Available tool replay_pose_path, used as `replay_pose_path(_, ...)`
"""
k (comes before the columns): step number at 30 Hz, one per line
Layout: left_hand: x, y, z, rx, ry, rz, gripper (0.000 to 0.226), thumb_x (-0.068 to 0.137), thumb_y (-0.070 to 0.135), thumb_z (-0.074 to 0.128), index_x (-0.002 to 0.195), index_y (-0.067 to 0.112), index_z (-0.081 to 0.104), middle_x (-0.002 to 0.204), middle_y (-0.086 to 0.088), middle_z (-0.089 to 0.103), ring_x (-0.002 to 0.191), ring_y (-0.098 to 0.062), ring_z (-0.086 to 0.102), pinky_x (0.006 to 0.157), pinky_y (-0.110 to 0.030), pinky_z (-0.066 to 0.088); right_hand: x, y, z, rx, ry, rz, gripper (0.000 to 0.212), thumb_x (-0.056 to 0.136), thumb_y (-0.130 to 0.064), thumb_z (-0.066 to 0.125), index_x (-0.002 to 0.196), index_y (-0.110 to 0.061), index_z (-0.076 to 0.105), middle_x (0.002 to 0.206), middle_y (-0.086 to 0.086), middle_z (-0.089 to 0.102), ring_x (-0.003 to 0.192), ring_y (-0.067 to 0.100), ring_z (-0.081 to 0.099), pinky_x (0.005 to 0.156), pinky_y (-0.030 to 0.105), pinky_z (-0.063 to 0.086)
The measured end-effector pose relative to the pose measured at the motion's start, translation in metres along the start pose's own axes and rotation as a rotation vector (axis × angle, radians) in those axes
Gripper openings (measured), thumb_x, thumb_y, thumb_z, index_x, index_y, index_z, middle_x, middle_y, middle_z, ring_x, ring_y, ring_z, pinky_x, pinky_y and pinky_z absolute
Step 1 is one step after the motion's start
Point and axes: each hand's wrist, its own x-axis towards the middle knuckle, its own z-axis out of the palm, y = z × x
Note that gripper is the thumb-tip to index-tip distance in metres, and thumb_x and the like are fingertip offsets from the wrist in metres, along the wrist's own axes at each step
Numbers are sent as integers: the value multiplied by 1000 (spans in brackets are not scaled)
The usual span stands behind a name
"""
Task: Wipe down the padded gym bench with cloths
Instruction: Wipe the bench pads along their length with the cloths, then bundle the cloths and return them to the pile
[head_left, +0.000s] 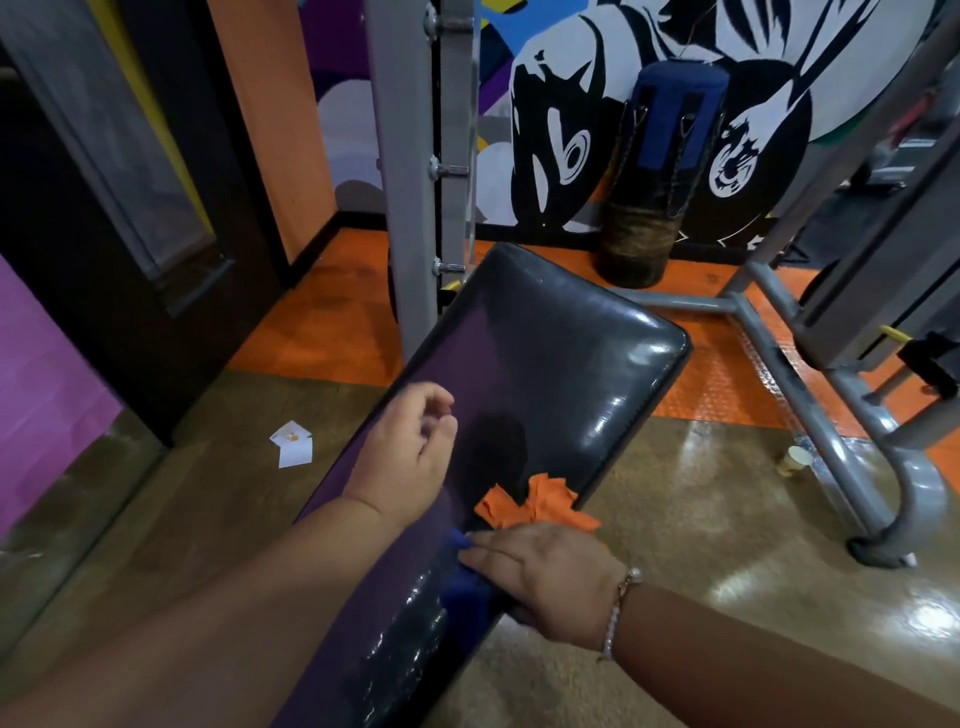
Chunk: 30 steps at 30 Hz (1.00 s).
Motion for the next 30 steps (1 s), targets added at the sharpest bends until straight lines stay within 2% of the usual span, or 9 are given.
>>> replay_pose_path(4, -1, 17, -6, 126, -472, -550, 49, 92, 53, 34, 86, 15, 65, 77, -3, 64, 73, -24, 61, 75, -30, 46, 15, 10, -22, -119, 291, -42, 32, 91, -18, 45, 120, -17, 60, 112, 3, 65, 98, 25, 60, 88, 38, 48)
replay_pose_path(6, -7, 24, -10, -163, -724, -880, 69, 83, 71, 27, 97, 15, 66, 79, -3, 68, 74, -18, 63, 73, -31, 51, 23, 12, -30, -216, 386, -20, 33, 93, -23, 43, 123, -25, 56, 108, 0, 54, 93, 24, 51, 85, 40, 41)
replay_pose_path(8, -10, 27, -15, -575, -846, -967, 70, 79, 74, 30, 95, 19, 69, 84, -3, 72, 80, -17, 67, 72, -30, 53, 29, 10, -35, -292, 409, -31, 35, 89, -26, 49, 123, -32, 54, 97, -3, 47, 86, 21, 45, 81, 39, 36)
replay_pose_path(10, -10, 31, -17, -788, -763, -915, 54, 84, 60, 42, 95, 14, 69, 83, -6, 72, 77, -18, 68, 69, -30, 54, 33, 8, -36, -349, 363, -65, 36, 85, -27, 55, 121, -34, 54, 89, -5, 54, 84, 19, 46, 82, 40, 35)
replay_pose_path(14, -10, 38, -8, -708, -283, -720, 18, 89, 18, 55, 98, 5, 64, 78, -13, 69, 65, -22, 67, 59, -31, 56, 35, 8, -37, -330, 233, 22, 44, 83, -57, 50, 118, -31, 57, 103, -7, 63, 97, 19, 49, 87, 42, 34)
replay_pose_path(18, -10, 40, -14, -525, 88, -552, 16, 93, 15, 50, 83, 19, 62, 90, -11, 68, 76, -18, 64, 70, -30, 53, 41, 2, -50, 2, 269, 290, 64, 82, -67, 38, 129, -24, 48, 126, 4, 45, 114, 24, 43, 96, 43, 35)
replay_pose_path(24, -19, 46, -39, -532, 129, -499, 9, 91, 26, 53, 90, 25, 62, 91, -3, 69, 81, -14, 67, 61, -21, 53, 84, -9, -71, 596, 212, 676, 93, 81, -61, 49, 149, -14, 7, 155, 5, 17, 143, 16, 15, 112, 28, 19)
replay_pose_path(27, -23, 43, -56, -584, 156, -526, 17, 89, 32, 55, 99, 22, 63, 92, -3, 71, 82, -17, 69, 59, -21, 54, 109, -12, -75, 841, 148, 731, 94, 83, -50, 59, 150, -15, 2, 151, 5, 29, 137, 15, 31, 107, 25, 31)
replay_pose_path(30, -31, 35, -79, -702, 193, -570, 22, 89, 30, 56, 102, 14, 64, 91, -11, 72, 78, -21, 71, 55, -25, 55, 134, -24, -75, 988, 113, 742, 89, 77, -41, 71, 147, -17, 20, 136, 4, 48, 121, 16, 51, 100, 29, 44)
